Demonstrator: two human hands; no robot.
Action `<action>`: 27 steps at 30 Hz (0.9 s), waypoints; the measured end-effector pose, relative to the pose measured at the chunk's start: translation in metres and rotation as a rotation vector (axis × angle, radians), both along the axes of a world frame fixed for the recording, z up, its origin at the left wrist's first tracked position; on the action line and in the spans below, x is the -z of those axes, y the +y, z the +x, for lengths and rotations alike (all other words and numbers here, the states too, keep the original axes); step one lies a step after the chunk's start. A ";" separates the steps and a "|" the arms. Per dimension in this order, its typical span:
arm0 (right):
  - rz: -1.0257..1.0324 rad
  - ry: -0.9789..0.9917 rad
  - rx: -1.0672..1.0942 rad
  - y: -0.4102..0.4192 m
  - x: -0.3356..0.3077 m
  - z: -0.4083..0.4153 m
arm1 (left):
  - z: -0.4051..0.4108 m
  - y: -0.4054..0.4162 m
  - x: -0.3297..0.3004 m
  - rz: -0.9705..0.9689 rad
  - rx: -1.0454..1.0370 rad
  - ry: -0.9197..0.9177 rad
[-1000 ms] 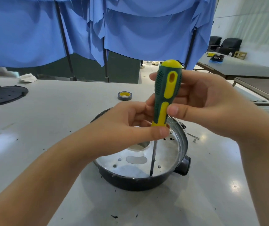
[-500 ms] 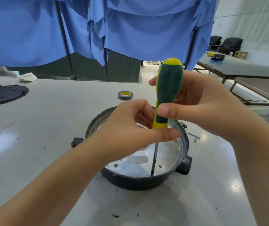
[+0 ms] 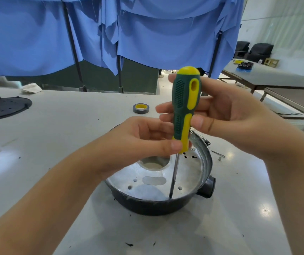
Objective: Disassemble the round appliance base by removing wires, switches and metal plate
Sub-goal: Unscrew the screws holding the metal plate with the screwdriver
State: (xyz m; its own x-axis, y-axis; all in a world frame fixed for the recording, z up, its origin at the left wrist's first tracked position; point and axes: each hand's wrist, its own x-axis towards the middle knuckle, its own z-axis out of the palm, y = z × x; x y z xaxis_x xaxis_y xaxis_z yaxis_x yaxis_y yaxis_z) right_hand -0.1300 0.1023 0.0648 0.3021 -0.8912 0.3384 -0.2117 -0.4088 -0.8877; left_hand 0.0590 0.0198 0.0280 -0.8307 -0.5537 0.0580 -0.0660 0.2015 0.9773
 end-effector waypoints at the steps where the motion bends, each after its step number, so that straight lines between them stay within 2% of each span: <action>1: 0.007 0.003 0.011 0.000 0.000 0.000 | -0.001 0.000 0.001 -0.011 -0.019 0.010; 7: -0.132 0.218 0.297 -0.001 -0.001 0.015 | -0.006 0.004 0.002 -0.182 -0.199 0.046; 10: -0.203 0.196 0.374 -0.005 0.001 0.021 | -0.008 0.005 0.004 -0.248 -0.194 0.003; 13: -0.176 0.136 0.293 -0.002 -0.001 0.016 | -0.005 0.001 0.005 -0.245 -0.065 -0.089; 15: -0.118 0.064 0.170 0.001 -0.003 0.013 | -0.002 -0.003 0.007 -0.311 0.011 -0.202; 18: -0.050 -0.008 0.040 0.003 -0.003 0.011 | 0.001 -0.008 0.014 -0.437 0.092 -0.461; 20: -0.017 -0.030 0.020 0.000 -0.001 0.011 | 0.001 -0.008 0.020 -0.432 0.177 -0.629; 24: 0.112 -0.201 -0.002 -0.007 0.003 0.020 | 0.000 -0.011 0.027 -0.438 0.198 -0.693; 27: 0.130 -0.338 0.038 -0.011 0.008 0.039 | -0.001 -0.012 0.029 -0.452 0.215 -0.694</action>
